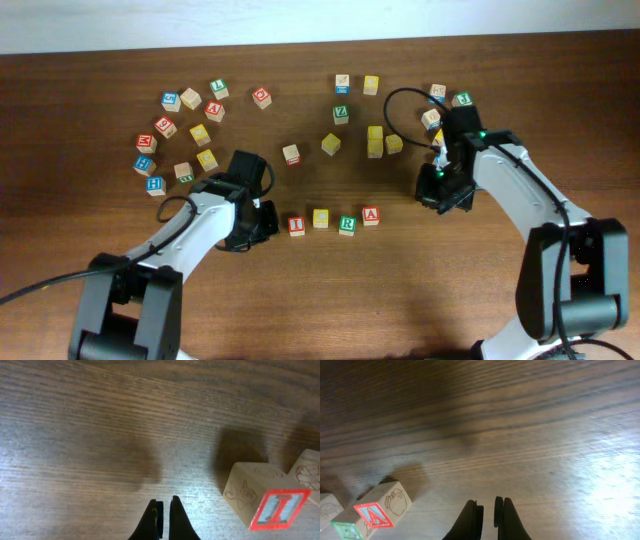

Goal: Spell out ICRA

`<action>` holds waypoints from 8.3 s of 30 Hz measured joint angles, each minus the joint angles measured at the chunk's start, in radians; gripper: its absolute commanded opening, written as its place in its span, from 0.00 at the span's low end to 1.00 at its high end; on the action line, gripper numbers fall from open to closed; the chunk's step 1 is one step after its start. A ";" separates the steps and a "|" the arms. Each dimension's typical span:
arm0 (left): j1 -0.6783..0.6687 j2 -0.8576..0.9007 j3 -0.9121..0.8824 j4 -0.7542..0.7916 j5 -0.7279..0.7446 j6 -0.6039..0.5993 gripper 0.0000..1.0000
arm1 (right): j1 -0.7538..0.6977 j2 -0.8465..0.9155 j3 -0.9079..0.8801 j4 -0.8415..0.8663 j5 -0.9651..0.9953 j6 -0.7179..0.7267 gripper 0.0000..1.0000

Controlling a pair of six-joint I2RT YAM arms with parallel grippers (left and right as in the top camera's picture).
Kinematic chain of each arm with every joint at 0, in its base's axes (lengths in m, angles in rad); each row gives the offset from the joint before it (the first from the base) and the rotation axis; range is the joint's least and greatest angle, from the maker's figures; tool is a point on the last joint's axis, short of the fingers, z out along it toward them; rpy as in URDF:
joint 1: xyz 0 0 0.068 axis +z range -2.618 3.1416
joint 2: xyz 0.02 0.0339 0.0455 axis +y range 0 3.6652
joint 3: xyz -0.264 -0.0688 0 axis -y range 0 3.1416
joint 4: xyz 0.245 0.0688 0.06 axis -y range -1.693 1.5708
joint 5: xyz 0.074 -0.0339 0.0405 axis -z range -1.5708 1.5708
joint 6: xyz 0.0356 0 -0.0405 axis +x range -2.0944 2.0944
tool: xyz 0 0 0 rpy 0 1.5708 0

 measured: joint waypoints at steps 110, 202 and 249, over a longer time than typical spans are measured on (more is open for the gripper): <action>-0.352 0.201 0.229 0.092 0.230 -0.063 0.00 | 0.200 0.124 0.000 0.127 -0.046 0.052 0.05; -0.093 0.296 0.375 -0.216 0.004 -0.018 0.00 | 0.252 0.124 0.000 0.161 -0.150 0.086 0.04; -0.242 0.353 0.478 -0.084 0.052 -0.082 0.00 | 0.049 0.124 0.000 0.134 -0.100 0.052 0.05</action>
